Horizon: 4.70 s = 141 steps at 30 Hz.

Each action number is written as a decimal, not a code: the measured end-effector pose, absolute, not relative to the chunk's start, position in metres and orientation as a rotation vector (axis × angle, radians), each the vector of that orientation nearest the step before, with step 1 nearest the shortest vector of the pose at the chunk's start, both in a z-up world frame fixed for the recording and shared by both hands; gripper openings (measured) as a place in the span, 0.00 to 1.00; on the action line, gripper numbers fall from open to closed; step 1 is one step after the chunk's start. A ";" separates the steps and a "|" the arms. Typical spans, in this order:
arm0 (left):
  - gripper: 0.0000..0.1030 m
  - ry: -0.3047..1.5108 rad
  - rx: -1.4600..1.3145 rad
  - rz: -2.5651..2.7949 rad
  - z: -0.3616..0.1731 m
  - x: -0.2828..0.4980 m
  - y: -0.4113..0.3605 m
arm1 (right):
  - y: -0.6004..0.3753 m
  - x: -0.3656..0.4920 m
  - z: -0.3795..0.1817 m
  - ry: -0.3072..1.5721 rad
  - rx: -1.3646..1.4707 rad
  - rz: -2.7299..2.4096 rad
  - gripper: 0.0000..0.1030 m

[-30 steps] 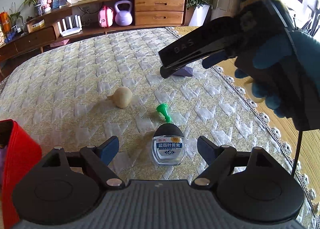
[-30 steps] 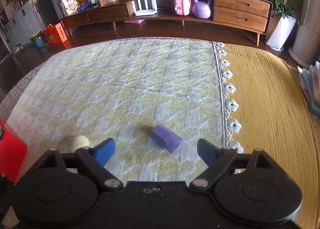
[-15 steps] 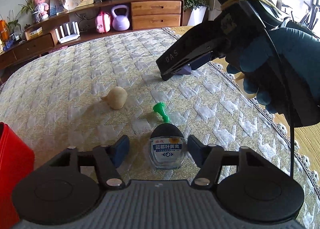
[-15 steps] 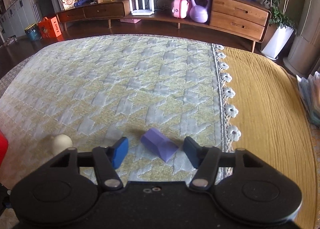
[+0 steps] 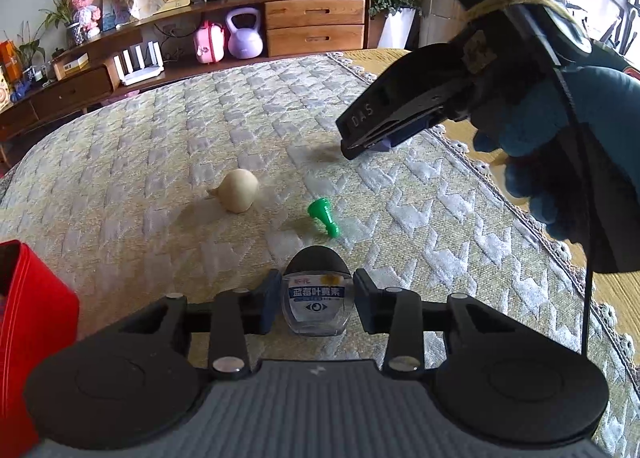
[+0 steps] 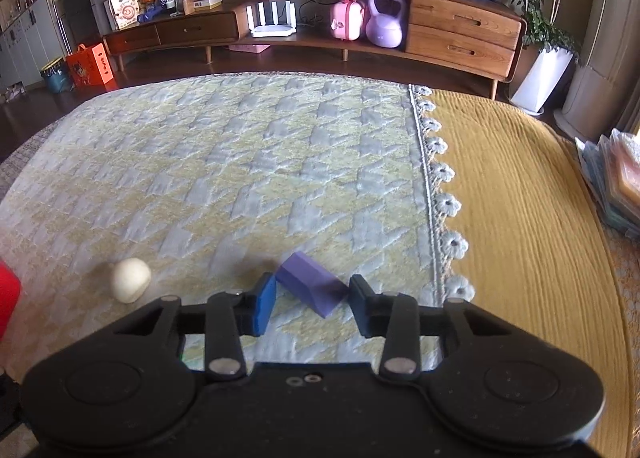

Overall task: Organize rigid objects
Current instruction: 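Lift and carry the eye-drop bottle and purple block with both tools over the red box, then lower and open left tool to drop the bottle while right tool releases the block into the box, then move left tool toward the beige wooden egg while right tool approaches the green pawn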

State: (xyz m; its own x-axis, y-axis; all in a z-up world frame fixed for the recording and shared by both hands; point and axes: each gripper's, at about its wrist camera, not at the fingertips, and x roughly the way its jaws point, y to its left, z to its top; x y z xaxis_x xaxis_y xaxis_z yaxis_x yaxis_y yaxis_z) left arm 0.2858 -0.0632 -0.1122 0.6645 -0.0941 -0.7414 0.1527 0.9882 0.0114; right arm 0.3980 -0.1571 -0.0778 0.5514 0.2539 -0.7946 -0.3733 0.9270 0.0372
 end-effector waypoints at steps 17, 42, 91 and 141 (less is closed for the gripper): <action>0.37 0.828 0.019 -0.090 -0.073 0.238 -0.030 | -0.152 0.300 -0.026 0.873 -0.157 0.442 0.38; 0.37 0.764 -0.009 0.015 -0.001 0.148 0.084 | -0.078 0.170 0.052 0.762 -0.211 0.636 0.38; 0.37 0.903 0.040 0.116 -0.073 0.205 0.195 | 0.087 0.192 -0.031 0.867 -0.347 0.711 0.38; 0.82 0.724 0.037 0.019 0.022 0.113 0.075 | -0.092 0.094 0.052 0.687 -0.105 0.572 0.99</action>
